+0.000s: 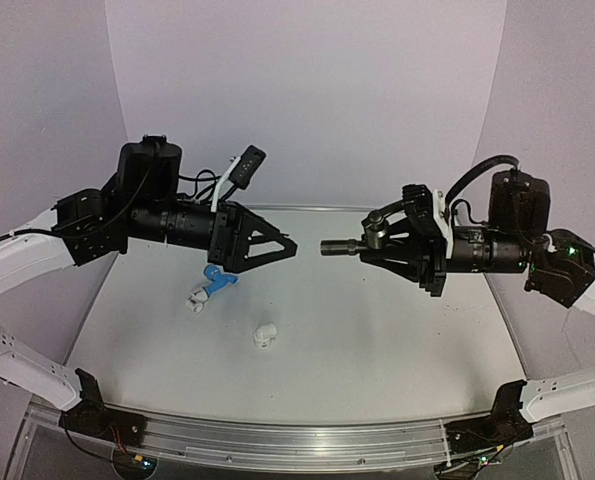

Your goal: Install the water faucets

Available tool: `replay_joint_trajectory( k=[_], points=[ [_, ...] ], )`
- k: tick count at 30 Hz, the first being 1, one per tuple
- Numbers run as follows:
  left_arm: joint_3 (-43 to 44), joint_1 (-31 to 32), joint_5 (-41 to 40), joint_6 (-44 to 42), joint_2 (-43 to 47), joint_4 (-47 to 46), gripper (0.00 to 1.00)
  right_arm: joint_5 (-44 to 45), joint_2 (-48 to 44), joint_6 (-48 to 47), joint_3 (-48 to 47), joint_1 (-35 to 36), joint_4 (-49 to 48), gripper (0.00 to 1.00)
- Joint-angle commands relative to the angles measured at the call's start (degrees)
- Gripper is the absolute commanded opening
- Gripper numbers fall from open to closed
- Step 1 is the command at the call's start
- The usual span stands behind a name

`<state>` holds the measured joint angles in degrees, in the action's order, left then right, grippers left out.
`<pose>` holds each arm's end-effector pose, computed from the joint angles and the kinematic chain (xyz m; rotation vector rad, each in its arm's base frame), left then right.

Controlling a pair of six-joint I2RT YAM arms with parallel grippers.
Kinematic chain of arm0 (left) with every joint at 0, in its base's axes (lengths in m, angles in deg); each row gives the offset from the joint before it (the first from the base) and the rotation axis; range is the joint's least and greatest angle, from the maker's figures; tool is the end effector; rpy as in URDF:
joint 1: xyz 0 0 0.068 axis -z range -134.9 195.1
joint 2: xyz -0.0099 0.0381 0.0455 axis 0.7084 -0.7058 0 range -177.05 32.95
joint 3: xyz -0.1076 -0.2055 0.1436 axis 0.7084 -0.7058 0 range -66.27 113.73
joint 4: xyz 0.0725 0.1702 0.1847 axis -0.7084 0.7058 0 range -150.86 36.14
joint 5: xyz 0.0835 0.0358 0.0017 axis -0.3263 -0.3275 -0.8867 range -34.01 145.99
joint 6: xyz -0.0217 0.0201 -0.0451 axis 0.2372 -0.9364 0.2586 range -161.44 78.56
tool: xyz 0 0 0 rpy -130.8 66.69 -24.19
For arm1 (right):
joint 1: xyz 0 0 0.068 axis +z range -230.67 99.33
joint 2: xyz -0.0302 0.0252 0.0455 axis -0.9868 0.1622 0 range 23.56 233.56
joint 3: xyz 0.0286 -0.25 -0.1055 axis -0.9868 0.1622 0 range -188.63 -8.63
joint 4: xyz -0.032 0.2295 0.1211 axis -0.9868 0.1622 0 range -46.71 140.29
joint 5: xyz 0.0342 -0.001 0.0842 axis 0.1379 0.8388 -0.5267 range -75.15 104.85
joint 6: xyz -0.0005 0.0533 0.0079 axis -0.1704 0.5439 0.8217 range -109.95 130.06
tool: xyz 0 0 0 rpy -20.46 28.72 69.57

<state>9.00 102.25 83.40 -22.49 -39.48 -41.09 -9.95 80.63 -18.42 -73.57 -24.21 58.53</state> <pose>0.1398 -0.2467 0.4065 1.0125 1.8014 -1.3192 0.1071 0.1886 0.4145 -1.3983 1.0383 0.7282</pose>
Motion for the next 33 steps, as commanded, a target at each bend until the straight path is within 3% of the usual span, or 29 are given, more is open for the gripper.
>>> replay_joint_trajectory(
  k=[1,10,20,29,33],
  points=[
    [3.1,-0.3,-19.0,-7.9,-5.5,22.5,1.0,1.5,-3.2,7.2,2.6,-1.5,-7.3,0.0],
    [8.9,-0.3,-29.6,-14.3,-24.6,40.0,1.0,1.1,-6.7,12.9,6.5,-5.5,-8.8,0.0],
    [19.1,-0.3,-28.0,-21.5,-41.7,46.2,0.92,-0.3,-8.6,13.3,7.5,-7.1,-8.9,0.0],
    [26.7,-0.9,-24.9,-25.3,-49.5,49.9,0.86,-1.1,-9.1,13.0,7.4,-7.1,-8.9,0.0],
    [29.0,-1.5,-23.0,-26.2,-53.0,51.7,0.79,-1.5,-9.0,12.9,7.4,-7.1,-8.8,0.0]
  ],
)
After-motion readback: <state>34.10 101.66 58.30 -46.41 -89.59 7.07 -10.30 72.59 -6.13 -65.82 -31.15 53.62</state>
